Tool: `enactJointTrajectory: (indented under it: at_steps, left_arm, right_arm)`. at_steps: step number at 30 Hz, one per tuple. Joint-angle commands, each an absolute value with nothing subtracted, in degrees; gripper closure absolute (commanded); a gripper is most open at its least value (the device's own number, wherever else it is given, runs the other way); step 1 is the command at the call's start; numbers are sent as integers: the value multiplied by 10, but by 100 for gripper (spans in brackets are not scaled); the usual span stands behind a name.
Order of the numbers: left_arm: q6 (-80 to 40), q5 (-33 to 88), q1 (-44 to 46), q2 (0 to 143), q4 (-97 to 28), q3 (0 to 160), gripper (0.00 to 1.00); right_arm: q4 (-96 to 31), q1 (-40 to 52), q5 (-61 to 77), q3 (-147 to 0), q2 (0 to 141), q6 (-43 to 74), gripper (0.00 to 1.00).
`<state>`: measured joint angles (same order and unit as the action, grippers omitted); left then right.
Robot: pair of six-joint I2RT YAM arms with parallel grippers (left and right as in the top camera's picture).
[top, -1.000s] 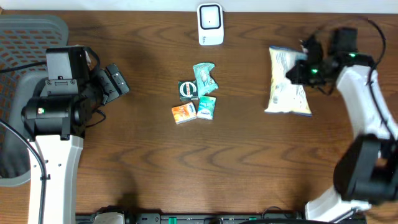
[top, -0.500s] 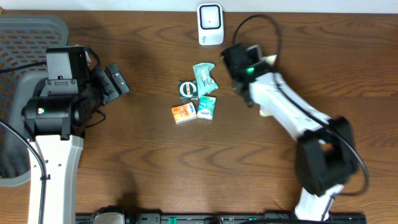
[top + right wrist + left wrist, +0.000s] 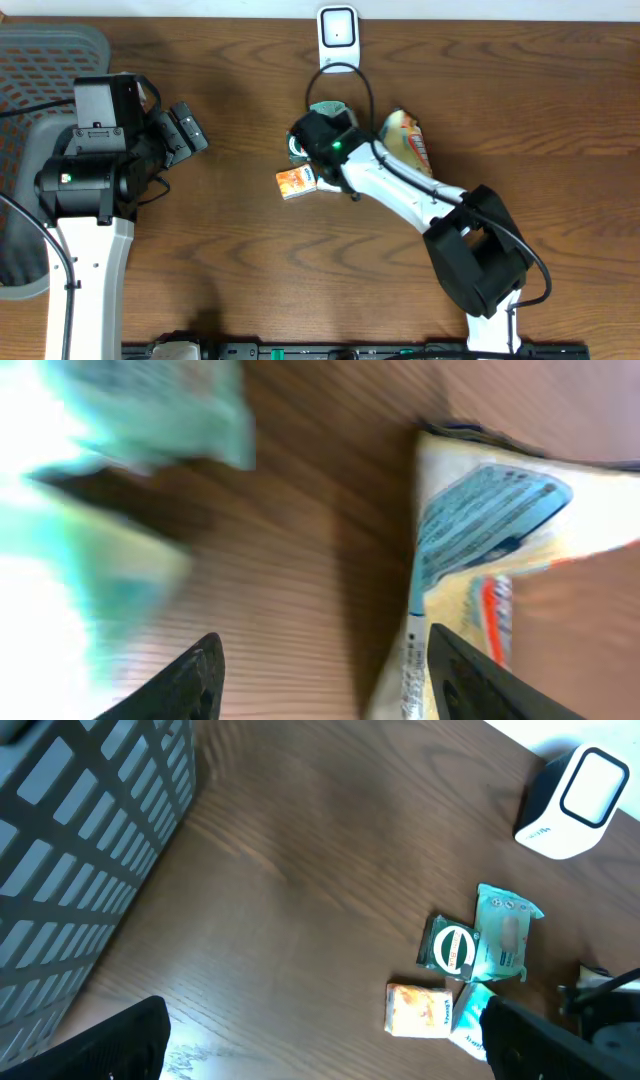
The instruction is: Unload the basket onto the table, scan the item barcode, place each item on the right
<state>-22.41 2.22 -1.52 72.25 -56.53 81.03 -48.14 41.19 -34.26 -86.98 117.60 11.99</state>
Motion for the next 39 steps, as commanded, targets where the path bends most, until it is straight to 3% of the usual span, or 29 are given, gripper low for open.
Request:
enactJointTrajectory:
  at_steps: [1,11,16,21,32,37,39]
  left_arm:
    - [-216,17,-19,722,-566,815,2]
    - [-216,17,-19,722,-566,816,2]
    - [-216,17,-19,722,-566,816,2]
    - [-216,17,-19,722,-566,816,2]
    - [-216,17,-19,722,-566,815,2]
    - [-216,17,-19,722,-566,815,2]
    - [-216,17,-19,722,-566,816,2]
  right_arm:
    - [-484,404,-252,-919,1149,126,41]
    - [-608,293,-231,-1068,1149,87,42]
    - [-633,217,-44,-1065,1154,8,32]
    - [-619,166,80,-1016,1155,-24,28]
    - [-447,179,107,-812,1155,-11,32]
    - [-413,179,107,-772,1155,4,48]
    - [-413,179,107,-775,1154,4,65]
